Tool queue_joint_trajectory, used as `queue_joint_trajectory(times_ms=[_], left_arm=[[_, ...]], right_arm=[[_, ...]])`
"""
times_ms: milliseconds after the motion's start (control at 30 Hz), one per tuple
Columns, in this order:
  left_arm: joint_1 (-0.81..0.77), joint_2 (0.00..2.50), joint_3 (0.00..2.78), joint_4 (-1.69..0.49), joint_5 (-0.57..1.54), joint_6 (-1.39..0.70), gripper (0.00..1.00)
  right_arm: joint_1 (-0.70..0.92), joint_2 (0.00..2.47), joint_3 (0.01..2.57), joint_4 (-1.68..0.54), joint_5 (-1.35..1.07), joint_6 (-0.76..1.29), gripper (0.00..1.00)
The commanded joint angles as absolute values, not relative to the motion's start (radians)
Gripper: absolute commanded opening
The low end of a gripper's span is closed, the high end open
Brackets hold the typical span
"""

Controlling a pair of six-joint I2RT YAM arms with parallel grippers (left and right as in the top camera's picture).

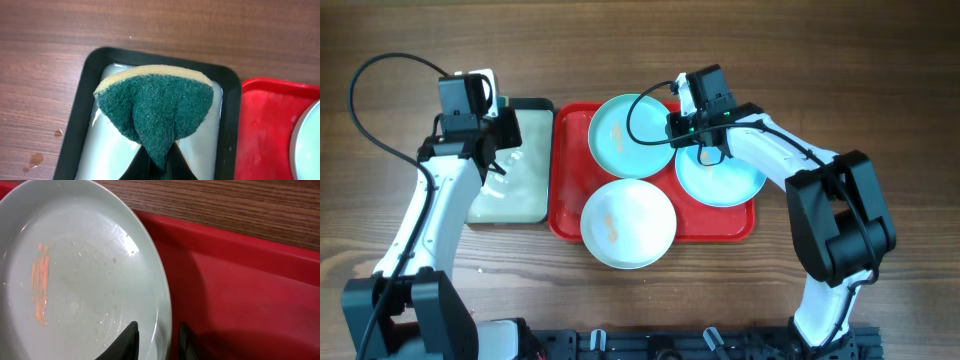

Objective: Clean dirty plates on tray and stack at the side
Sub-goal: 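Lift the sponge with the left gripper and move it onto the light-blue plate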

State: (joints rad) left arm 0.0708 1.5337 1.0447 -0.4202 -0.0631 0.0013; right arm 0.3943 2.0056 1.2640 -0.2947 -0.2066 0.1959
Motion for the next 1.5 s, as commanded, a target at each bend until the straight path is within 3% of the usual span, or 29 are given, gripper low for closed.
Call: queue_joint_trajectory(times_ms=[0, 200, 367, 467, 633, 767, 1067, 1467], left_arm=[[0.074, 1.524, 1.155, -0.426, -0.082, -0.014, 0.04], [0.072, 1.528, 1.184, -0.426, -0.176, 0.082, 0.04], [0.063, 1.532, 1.187, -0.495, -0.068, 0.037, 0.04], [0.063, 1.535, 1.249, -0.539, 0.015, 0.037, 0.04], [0.051, 1.567, 1.414, -0.672, 0.052, 0.037, 0.04], [-0.008, 1.591, 1.414, -0.674, 0.09, -0.023, 0.04], [-0.233, 1.781, 1.414, -0.662, 0.13, -0.136, 0.04], [-0.282, 1.906, 1.412, -0.659, 0.126, -0.273, 0.04]], right_arm=[[0.396, 2.024, 1.266, -0.289, -0.227, 0.194, 0.27], [0.396, 2.024, 1.266, -0.288, -0.227, 0.194, 0.26], [0.396, 2.024, 1.266, -0.28, -0.227, 0.253, 0.26], [0.396, 2.024, 1.266, -0.281, -0.228, 0.265, 0.16], [0.396, 2.024, 1.266, -0.273, -0.286, 0.263, 0.15], [0.396, 2.024, 1.266, -0.273, -0.287, 0.262, 0.09], [0.397, 2.024, 1.262, -0.262, -0.286, 0.265, 0.06], [0.397, 2.024, 1.262, -0.262, -0.286, 0.265, 0.04]])
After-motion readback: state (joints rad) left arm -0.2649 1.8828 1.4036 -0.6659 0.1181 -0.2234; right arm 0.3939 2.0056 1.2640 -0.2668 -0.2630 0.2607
